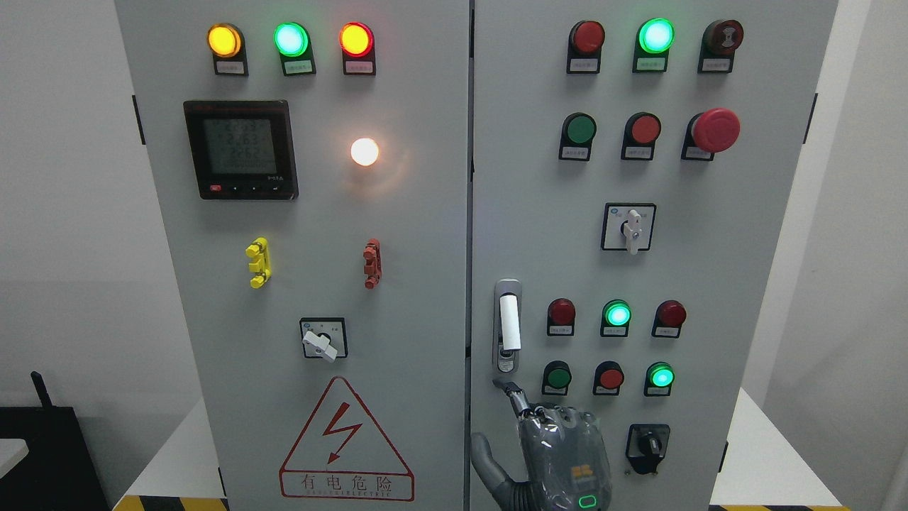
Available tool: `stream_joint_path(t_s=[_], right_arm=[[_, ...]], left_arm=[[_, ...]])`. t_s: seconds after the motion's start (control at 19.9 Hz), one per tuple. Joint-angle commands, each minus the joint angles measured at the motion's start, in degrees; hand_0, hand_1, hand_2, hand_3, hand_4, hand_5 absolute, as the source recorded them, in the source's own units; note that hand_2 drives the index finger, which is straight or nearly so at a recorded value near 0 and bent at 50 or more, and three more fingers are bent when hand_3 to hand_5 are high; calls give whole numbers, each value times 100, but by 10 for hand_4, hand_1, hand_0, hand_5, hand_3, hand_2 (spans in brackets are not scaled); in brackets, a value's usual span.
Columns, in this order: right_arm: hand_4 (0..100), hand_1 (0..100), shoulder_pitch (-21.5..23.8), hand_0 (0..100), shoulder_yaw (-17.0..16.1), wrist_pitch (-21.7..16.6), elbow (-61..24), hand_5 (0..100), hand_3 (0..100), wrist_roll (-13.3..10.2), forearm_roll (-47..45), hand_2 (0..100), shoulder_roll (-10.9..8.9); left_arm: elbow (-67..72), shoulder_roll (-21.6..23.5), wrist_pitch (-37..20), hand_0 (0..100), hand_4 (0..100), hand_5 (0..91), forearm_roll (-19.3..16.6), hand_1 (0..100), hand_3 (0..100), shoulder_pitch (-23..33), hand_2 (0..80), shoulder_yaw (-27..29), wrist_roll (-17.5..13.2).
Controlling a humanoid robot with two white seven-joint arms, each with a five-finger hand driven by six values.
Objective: Release door handle
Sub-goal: 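Move the right hand up alongside the silver lever handle, then close the right hand fingers around the silver lever handle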
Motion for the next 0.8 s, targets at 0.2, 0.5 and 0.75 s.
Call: stream_joint_path(t_s=[0.2,0.5,0.75], right_arm=[[1000,415,11,501,-159,-27,-138,1000,1000,-4,-128,861,28],[1000,348,-50,463,-203,-27,-164,1000,1000,5,-119,972,36],[1000,393,-304,377,-335,-18,-173,1000,1000,66,-119,998,54]], left_arm=[[-53,0,-5,120,0,0,-158,389,0,0,0,0,4],[-53,0,-5,120,0,0,-158,389,0,0,0,0,4],[-53,0,-5,120,0,0,-158,389,0,0,0,0,4]])
